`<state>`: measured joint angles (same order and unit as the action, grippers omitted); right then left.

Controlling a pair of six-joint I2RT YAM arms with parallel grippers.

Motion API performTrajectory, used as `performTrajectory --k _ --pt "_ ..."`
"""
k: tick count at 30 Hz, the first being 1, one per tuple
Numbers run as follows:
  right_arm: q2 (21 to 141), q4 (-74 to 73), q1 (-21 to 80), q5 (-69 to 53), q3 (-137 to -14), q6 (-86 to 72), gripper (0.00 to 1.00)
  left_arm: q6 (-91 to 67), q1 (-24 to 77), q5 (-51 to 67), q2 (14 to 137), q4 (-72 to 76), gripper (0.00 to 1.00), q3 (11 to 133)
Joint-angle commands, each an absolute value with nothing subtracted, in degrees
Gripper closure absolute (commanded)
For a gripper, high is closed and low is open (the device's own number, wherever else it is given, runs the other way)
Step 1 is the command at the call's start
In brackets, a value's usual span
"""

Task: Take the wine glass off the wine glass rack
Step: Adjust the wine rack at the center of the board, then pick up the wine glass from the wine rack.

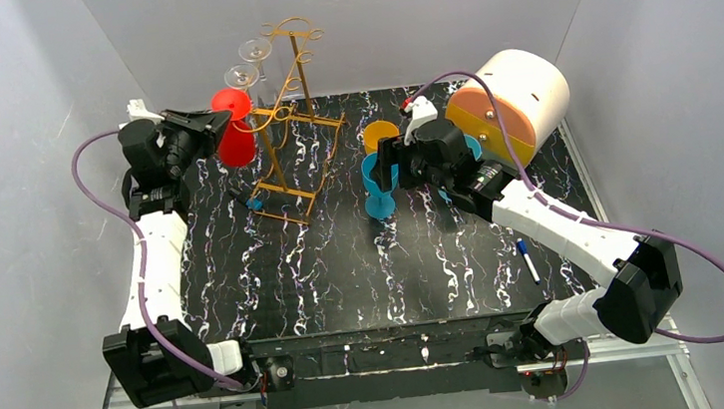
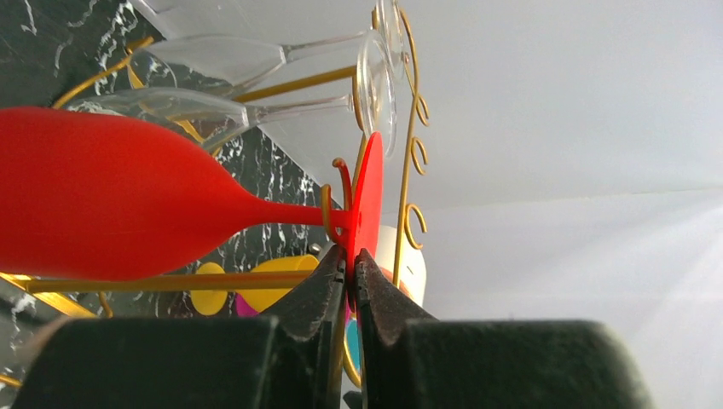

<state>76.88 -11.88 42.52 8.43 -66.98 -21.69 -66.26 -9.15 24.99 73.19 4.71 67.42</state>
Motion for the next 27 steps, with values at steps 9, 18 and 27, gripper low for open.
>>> performTrajectory --k 9,18,27 --pt "76.09 -10.3 41.52 8.53 -67.46 -21.53 0.15 -63.56 -6.59 18.66 64.36 -1.9 0.93 63.02" --pt "75.33 -10.3 41.0 8.52 -67.15 -21.44 0.15 -53.58 -6.55 19.85 69.97 -8.81 0.71 70.55" --pt "75.23 -10.33 40.53 8.61 -67.1 -21.09 0.15 -43.16 -6.59 15.22 72.72 -18.81 0.45 77.58"
